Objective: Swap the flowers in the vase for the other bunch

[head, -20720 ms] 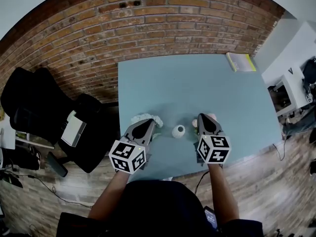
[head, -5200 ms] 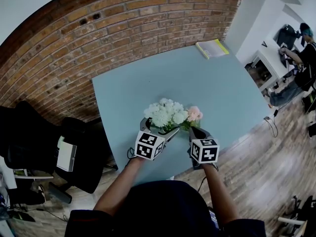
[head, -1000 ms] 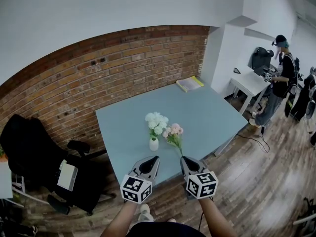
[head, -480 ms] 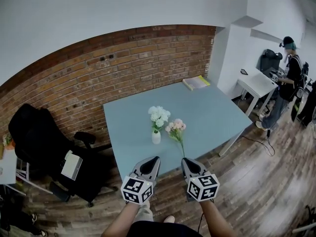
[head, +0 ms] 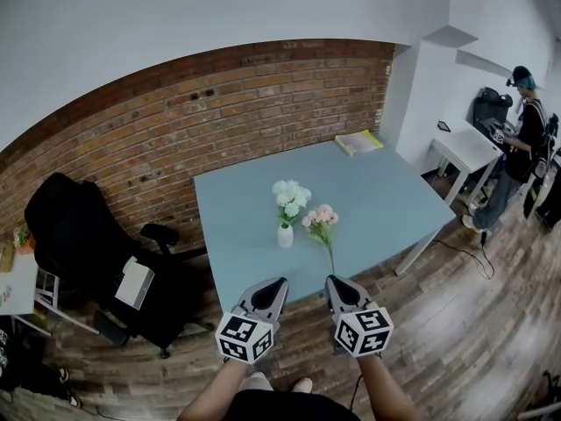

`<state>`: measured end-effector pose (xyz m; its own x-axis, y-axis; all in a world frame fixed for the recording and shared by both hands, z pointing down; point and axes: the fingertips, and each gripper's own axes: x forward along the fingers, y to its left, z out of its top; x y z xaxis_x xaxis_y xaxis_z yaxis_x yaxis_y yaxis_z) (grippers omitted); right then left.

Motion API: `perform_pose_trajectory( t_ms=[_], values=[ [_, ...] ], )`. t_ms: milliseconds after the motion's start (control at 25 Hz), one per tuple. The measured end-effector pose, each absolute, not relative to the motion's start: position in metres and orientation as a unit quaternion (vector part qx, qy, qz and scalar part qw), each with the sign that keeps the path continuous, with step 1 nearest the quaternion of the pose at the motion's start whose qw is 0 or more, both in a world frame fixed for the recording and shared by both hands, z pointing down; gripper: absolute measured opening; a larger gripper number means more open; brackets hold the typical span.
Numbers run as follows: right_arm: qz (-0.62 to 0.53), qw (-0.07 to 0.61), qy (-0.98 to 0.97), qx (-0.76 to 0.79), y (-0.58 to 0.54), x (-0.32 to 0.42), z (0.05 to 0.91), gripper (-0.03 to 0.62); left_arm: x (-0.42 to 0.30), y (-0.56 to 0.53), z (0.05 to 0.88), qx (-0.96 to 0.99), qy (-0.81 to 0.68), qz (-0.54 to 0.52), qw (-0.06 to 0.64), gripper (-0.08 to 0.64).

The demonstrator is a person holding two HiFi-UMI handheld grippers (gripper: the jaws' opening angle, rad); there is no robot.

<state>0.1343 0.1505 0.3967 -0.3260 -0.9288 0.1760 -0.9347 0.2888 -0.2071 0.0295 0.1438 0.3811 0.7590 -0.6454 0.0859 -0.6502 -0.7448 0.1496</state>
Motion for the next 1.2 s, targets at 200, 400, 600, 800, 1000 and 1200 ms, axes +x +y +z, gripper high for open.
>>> perform_pose_trajectory(
  t_ms=[200,400,600,800,1000,1200],
  values=[
    [0.123,0.008,-0.800,0.587,0.147,0.128,0.388,0.012,0.024,0.141,0.375,0.937,-0.340,0.011,0.083,0.009],
    [0.120,-0.005,-0.796,0.593,0.144,0.118,0.380,0.012,0.013,0.136,0.371,0.940,-0.333,0.015,0.080,0.009],
    [0.123,-0.013,-0.794,0.596,0.137,0.107,0.376,0.012,0.005,0.127,0.366,0.942,-0.326,0.016,0.076,0.009],
    [0.121,-0.017,-0.792,0.598,0.132,0.098,0.374,0.012,-0.002,0.122,0.364,0.943,-0.323,0.017,0.074,0.009],
    [0.119,-0.017,-0.792,0.599,0.128,0.092,0.373,0.012,-0.007,0.118,0.364,0.945,-0.319,0.015,0.073,0.009],
    [0.124,-0.019,-0.789,0.601,0.124,0.087,0.373,0.012,-0.012,0.114,0.364,0.946,-0.316,0.016,0.076,0.009]
  ],
)
